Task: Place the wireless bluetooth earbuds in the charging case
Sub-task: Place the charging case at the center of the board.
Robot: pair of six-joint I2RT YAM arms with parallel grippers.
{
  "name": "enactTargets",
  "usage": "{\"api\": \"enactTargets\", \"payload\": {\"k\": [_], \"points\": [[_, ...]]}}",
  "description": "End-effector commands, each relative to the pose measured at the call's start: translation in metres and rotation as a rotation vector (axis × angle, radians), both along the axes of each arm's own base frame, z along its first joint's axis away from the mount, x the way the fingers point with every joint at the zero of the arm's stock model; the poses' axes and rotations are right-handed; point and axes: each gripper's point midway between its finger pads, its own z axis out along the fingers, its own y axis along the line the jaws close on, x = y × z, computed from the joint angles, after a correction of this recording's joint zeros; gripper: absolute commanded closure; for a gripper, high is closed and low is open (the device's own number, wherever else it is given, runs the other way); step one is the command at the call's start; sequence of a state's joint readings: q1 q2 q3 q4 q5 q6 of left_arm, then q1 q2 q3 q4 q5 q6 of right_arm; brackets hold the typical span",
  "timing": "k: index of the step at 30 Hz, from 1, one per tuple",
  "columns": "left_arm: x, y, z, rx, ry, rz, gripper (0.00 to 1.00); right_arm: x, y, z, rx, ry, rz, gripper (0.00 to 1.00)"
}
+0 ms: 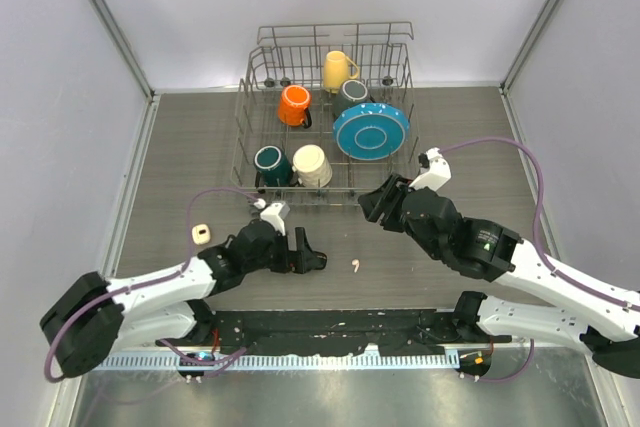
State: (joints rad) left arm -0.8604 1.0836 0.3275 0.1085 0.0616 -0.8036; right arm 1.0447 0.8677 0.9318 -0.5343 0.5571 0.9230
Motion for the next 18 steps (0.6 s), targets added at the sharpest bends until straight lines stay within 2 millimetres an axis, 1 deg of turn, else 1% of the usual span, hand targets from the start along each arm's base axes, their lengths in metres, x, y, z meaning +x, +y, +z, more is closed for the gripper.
{"api": "enactTargets", "payload": {"k": [1,2,3,4,5,6,7,8,9,10,11,12,13,14,15,16,17,18], "points": [[0.018,0.022,0.033,0.032,-0.108,0.123,0.00,0.005,-0.004,0.016,0.051,-0.042,-0.037,0.43],[0.016,0.033,0.031,0.065,-0.102,0.146,0.00,0.005,-0.004,0.017,0.055,-0.044,-0.035,0.43],[0.019,0.039,0.045,0.039,-0.137,0.187,0.00,0.005,-0.005,0.017,0.055,-0.044,-0.037,0.43],[0.021,0.045,0.052,0.039,-0.157,0.220,0.00,0.005,-0.005,0.017,0.055,-0.044,-0.037,0.43],[0.024,0.062,0.050,0.090,-0.167,0.283,0.00,0.005,-0.006,0.017,0.055,-0.046,-0.038,0.43],[0.026,0.071,0.054,0.096,-0.171,0.337,0.00,0.005,-0.006,0.016,0.055,-0.046,-0.038,0.43],[0.029,0.078,0.066,0.079,-0.198,0.376,0.00,0.004,-0.006,0.015,0.055,-0.043,-0.037,0.43],[0.031,0.096,0.064,0.137,-0.210,0.435,0.00,0.004,-0.007,0.016,0.057,-0.045,-0.039,0.43],[0.031,0.102,0.066,0.154,-0.216,0.458,0.00,0.004,-0.007,0.015,0.057,-0.043,-0.038,0.43],[0.033,0.108,0.075,0.153,-0.233,0.492,0.00,0.004,-0.008,0.014,0.056,-0.043,-0.041,0.43],[0.032,0.118,0.072,0.193,-0.229,0.515,0.00,0.004,-0.007,0.013,0.053,-0.042,-0.040,0.43],[0.035,0.127,0.075,0.221,-0.248,0.551,0.00,0.004,-0.008,0.014,0.056,-0.042,-0.039,0.43],[0.036,0.131,0.079,0.234,-0.258,0.567,0.00,0.004,-0.008,0.014,0.055,-0.043,-0.039,0.43],[0.034,0.138,0.075,0.276,-0.251,0.577,0.00,0.004,-0.007,0.014,0.056,-0.043,-0.037,0.43],[0.036,0.143,0.075,0.302,-0.260,0.594,0.00,0.004,-0.008,0.013,0.053,-0.042,-0.039,0.43],[0.036,0.145,0.078,0.311,-0.263,0.602,0.00,0.004,-0.008,0.015,0.056,-0.045,-0.038,0.43],[0.036,0.150,0.074,0.360,-0.260,0.597,0.00,0.004,-0.008,0.014,0.051,-0.046,-0.037,0.43],[0.036,0.153,0.074,0.390,-0.267,0.594,0.00,0.004,-0.008,0.014,0.053,-0.046,-0.037,0.43]]}}
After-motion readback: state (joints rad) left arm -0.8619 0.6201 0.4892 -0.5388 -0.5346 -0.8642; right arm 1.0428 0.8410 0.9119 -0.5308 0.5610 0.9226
